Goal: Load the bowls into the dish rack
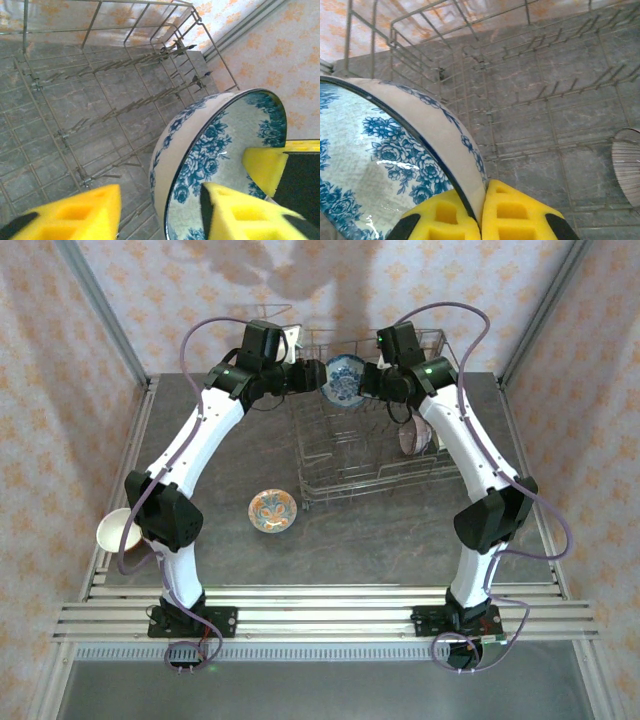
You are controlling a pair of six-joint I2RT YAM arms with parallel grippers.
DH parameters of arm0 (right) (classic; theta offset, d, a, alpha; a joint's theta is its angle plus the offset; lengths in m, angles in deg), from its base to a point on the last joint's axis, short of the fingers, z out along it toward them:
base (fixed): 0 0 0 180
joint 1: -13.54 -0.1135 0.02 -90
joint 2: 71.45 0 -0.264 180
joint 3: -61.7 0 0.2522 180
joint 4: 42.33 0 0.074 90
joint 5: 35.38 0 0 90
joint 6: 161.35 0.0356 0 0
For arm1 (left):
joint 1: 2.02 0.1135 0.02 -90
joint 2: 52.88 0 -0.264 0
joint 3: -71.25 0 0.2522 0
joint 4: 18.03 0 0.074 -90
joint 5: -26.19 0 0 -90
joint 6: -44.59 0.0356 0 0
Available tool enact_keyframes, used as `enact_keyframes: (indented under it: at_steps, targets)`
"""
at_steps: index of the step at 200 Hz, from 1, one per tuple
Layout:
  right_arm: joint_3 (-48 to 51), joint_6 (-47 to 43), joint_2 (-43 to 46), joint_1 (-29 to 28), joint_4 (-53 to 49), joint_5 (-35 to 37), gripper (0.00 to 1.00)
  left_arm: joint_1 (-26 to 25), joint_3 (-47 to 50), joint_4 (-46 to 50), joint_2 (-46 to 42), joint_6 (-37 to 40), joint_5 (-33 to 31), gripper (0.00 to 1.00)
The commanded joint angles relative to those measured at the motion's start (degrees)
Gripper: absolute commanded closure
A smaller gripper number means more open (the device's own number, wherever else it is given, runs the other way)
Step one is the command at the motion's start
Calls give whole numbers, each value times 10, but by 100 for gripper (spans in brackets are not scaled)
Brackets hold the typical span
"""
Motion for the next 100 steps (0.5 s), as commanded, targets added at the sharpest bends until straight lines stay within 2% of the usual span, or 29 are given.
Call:
enact_keyframes:
  at_steps: [1, 76, 100]
  targets:
    - [9, 32, 23, -2, -7, 84, 100, 3, 1, 8, -29, 19, -23, 47]
    - [46, 115, 30, -12, -149, 337, 100, 48, 95, 13, -86, 47, -49, 42]
    - [52, 164, 25, -29, -201, 447, 100, 66, 135, 13, -95, 51, -46, 41]
